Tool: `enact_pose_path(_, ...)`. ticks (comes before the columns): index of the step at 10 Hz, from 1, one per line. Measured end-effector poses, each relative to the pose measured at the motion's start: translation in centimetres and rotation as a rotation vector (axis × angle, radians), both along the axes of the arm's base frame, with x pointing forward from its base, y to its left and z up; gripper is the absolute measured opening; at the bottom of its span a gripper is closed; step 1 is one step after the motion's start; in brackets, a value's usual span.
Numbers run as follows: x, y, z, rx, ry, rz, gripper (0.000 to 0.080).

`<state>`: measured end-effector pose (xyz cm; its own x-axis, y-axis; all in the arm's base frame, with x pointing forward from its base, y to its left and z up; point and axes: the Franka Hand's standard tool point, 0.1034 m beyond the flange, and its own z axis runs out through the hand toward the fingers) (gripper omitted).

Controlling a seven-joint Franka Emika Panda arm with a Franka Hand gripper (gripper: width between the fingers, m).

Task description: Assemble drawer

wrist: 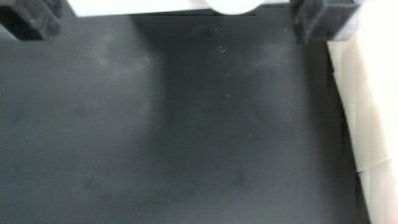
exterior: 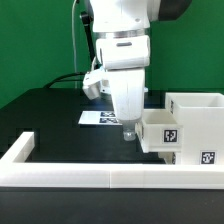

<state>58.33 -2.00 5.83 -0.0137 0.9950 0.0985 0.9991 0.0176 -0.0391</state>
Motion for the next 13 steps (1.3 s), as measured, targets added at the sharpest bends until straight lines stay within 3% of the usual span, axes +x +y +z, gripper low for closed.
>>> enact_pose_path(2, 0.7, 0.8, 0.4, 0.003, -0.012, -0.004, 0.0649)
enact_pose_path(10, 0.8, 6.0, 0.3, -0.004, 0.018, -0.021, 0.0649)
enact_pose_path(13, 0.9, 5.9, 0.5, -0.016, 0.014, -0.013, 0.0649)
